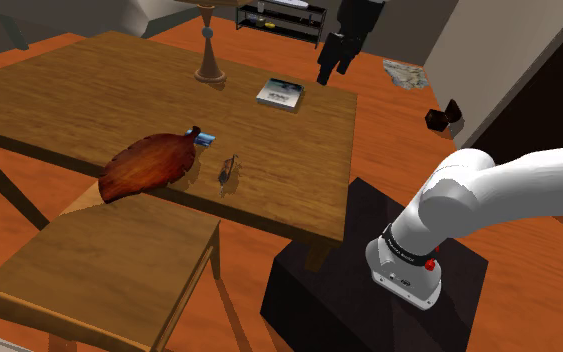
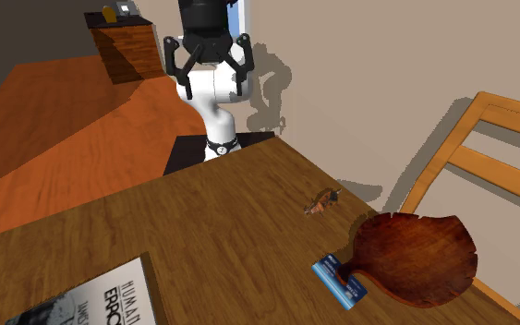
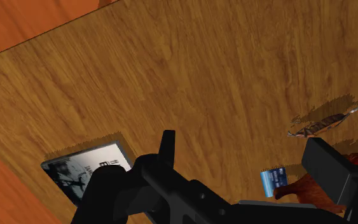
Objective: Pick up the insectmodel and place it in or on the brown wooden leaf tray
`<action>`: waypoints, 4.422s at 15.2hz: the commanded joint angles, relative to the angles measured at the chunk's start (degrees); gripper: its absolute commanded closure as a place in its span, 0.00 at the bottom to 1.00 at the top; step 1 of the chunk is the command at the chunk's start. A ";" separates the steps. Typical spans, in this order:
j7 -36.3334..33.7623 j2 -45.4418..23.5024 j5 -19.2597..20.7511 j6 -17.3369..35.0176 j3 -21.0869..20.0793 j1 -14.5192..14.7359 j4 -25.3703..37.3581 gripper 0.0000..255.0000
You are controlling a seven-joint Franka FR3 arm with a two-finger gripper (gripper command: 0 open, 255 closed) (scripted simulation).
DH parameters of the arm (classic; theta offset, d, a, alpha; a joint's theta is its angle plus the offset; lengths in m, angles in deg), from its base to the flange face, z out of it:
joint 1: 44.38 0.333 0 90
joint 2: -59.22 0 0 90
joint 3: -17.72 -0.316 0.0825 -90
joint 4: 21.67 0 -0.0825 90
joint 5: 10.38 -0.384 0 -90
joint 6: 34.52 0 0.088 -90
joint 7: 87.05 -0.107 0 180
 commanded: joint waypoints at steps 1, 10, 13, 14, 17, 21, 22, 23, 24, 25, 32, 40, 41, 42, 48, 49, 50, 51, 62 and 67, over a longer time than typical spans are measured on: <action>0.00 0.00 0.00 0.00 0.00 0.00 0.00 0.00; -19.18 -4.60 -6.96 10.15 -11.92 0.52 -5.98 0.00; -25.62 -8.12 -8.77 13.98 -16.07 0.43 -6.24 0.00; -27.79 -9.50 -9.25 15.28 -17.48 0.33 -6.14 0.00; -34.41 -14.25 -10.15 19.25 -21.72 -0.23 -5.24 0.00; -43.78 -21.90 -9.62 24.47 -27.44 -1.69 -2.76 0.00; -46.29 -24.05 -9.07 25.73 -28.86 -2.17 -1.92 0.00; -48.88 -26.29 -8.33 26.96 -30.27 -2.68 -0.99 0.00; -51.58 -28.63 -7.35 28.15 -31.64 -3.20 0.03 0.00; -54.40 -31.08 -6.13 29.29 -32.97 -3.71 1.13 0.00; -57.11 -35.48 -3.52 34.67 -34.43 -4.27 -0.41 0.00; -57.63 -36.49 -2.82 35.97 -34.68 -4.39 -0.86 0.00; -57.63 -36.48 -2.82 35.96 -34.68 -4.39 -0.86 0.00; -57.63 -36.48 -2.82 35.96 -34.68 -4.39 -0.86 1.00; -57.70 -36.60 -2.73 36.06 -34.70 -4.41 -0.85 1.00; -57.61 -36.47 -2.84 36.05 -34.67 -4.39 -0.97 1.00; -57.61 -36.51 -2.81 36.10 -34.66 -4.41 -0.97 1.00; -57.64 -36.49 -2.82 35.97 -34.66 -4.37 -0.86 1.00; -55.31 -31.31 -5.76 26.88 -33.01 -3.85 3.74 1.00; -54.73 -29.65 -6.41 22.83 -32.28 -3.75 6.30 1.00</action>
